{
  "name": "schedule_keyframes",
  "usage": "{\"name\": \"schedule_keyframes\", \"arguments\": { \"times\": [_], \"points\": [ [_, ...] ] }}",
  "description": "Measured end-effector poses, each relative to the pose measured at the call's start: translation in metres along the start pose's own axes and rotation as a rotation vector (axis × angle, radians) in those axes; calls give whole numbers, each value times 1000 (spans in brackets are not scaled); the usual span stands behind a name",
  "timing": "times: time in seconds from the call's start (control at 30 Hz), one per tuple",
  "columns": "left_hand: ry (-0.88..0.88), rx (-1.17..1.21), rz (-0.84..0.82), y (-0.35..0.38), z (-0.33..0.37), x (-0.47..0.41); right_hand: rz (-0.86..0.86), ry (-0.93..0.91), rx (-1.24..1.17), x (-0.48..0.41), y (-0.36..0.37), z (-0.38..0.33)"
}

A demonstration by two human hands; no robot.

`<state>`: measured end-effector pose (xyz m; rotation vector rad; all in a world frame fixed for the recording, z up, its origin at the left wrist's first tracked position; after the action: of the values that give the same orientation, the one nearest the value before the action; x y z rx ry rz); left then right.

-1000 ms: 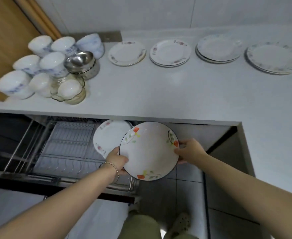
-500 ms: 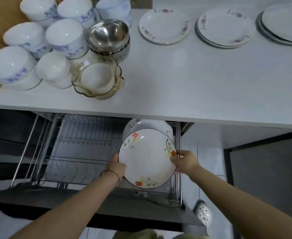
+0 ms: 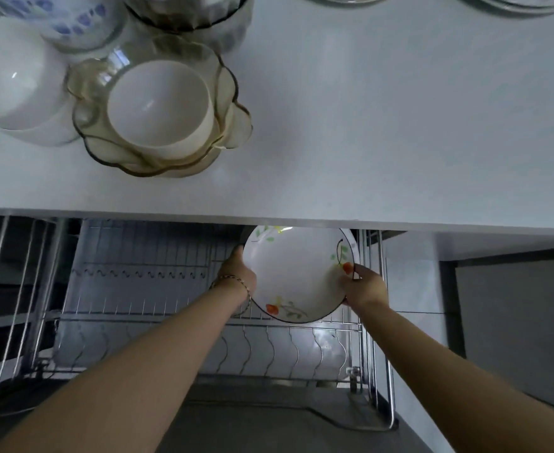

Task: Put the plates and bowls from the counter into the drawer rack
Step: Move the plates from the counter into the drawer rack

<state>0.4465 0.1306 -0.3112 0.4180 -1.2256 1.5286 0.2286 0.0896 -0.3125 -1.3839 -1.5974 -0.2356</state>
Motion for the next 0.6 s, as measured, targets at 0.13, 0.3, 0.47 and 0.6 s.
{"name": "schedule_keyframes", "arguments": {
  "times": [0.13, 0.3, 0.47, 0.6],
  "points": [
    [32, 3, 47, 7, -3, -11, 94, -78, 106, -2, 1, 5],
    [55, -61, 43, 17, -1, -3, 121, -113, 56, -3, 4, 10],
    [3, -167, -24, 27, 0, 21, 54, -79, 44, 4, 4, 4],
    [20, -270, -7, 15, 11, 47, -133, -5, 206, 21, -13, 0]
  ]
}}
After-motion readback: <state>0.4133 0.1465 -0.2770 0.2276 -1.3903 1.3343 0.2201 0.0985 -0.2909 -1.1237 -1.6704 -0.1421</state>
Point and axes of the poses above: each hand's wrist, its own x-axis away from the middle knuckle, its own y-axis out of the palm, z = x × y, the point moved 5 cm from there along -x, towards the middle knuckle, and after that the axes turned 4 degrees about -z, right-handed, at the moved point
